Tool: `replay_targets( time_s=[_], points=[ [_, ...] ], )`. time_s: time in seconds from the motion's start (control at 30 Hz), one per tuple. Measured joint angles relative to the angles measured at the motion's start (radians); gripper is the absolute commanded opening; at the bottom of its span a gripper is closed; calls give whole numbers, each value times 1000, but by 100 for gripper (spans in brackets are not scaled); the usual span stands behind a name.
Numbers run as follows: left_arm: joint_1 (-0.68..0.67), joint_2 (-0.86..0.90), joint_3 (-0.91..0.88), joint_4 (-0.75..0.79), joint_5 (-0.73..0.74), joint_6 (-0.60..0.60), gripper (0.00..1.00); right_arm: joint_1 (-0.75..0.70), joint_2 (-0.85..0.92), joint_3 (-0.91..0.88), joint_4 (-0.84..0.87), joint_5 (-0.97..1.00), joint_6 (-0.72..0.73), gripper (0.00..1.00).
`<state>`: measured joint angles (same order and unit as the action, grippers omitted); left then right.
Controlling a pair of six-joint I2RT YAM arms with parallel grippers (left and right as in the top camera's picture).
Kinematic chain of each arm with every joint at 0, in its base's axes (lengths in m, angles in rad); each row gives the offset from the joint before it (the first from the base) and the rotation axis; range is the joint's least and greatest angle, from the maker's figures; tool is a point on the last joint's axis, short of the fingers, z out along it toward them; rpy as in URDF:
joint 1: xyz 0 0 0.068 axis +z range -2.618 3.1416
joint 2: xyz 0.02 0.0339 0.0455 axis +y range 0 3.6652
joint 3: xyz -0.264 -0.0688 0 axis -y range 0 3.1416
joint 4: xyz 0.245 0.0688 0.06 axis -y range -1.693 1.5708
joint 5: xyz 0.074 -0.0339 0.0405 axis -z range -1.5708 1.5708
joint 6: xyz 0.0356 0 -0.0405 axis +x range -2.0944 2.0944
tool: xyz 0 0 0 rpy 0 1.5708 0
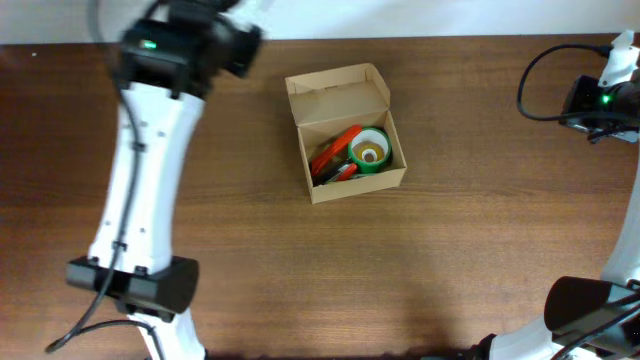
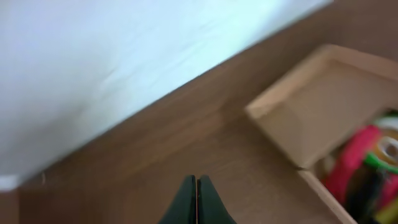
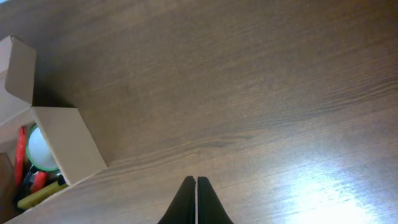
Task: Pack container
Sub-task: 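Release the red marker and raise the left arm away from the box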
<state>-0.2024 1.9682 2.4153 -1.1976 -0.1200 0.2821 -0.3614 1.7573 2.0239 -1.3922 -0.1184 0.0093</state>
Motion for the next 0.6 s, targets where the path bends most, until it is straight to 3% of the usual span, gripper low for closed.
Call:
replay_targets(
  time_s=[0.27,0.6],
  points=[
    [253,-17,-180,64,97,-193,2,19,0,-125,55,-46,-16,4],
    [278,-12,-475,159,291,-287,2,263,34,-385,205,-82,-18,4]
  ],
)
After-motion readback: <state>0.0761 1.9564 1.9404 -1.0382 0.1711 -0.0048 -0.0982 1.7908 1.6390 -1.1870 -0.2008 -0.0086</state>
